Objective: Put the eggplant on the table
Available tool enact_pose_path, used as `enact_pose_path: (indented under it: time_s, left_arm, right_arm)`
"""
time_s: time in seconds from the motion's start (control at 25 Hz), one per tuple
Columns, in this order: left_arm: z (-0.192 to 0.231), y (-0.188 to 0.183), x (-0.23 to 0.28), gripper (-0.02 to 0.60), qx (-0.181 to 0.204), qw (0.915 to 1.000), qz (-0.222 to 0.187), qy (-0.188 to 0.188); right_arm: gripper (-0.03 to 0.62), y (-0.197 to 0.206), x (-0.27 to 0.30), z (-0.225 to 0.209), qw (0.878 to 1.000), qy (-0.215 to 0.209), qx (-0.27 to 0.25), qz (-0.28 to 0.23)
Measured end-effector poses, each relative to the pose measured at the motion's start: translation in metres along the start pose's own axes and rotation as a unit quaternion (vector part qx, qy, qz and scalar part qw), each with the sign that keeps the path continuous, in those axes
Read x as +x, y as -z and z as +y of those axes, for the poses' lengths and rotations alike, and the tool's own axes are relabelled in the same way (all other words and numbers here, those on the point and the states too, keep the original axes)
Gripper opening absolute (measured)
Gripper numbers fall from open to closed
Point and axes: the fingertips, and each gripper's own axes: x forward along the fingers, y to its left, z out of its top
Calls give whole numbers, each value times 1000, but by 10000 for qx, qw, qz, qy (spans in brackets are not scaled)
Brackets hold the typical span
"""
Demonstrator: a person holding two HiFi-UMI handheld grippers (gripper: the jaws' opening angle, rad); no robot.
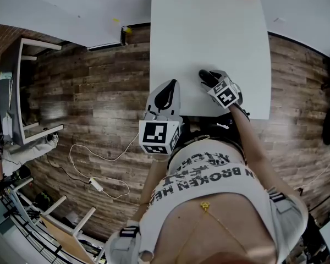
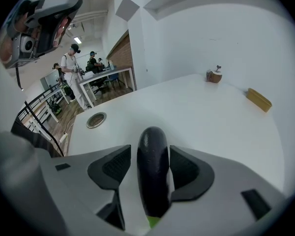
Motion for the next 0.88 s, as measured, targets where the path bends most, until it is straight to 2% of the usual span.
enact_pose_path:
  time_s: [0.48,0.88]
  left_arm:
    - [1,-2,-3,-2,21,10000,-34,3]
    - [-3,-5,-3,-2,86,9999,-74,59]
  right_arm:
    - [241,-2,-7,-9,9999,128,-14,-47]
    - [252,-2,-13,-4,10000,26,-64,-72]
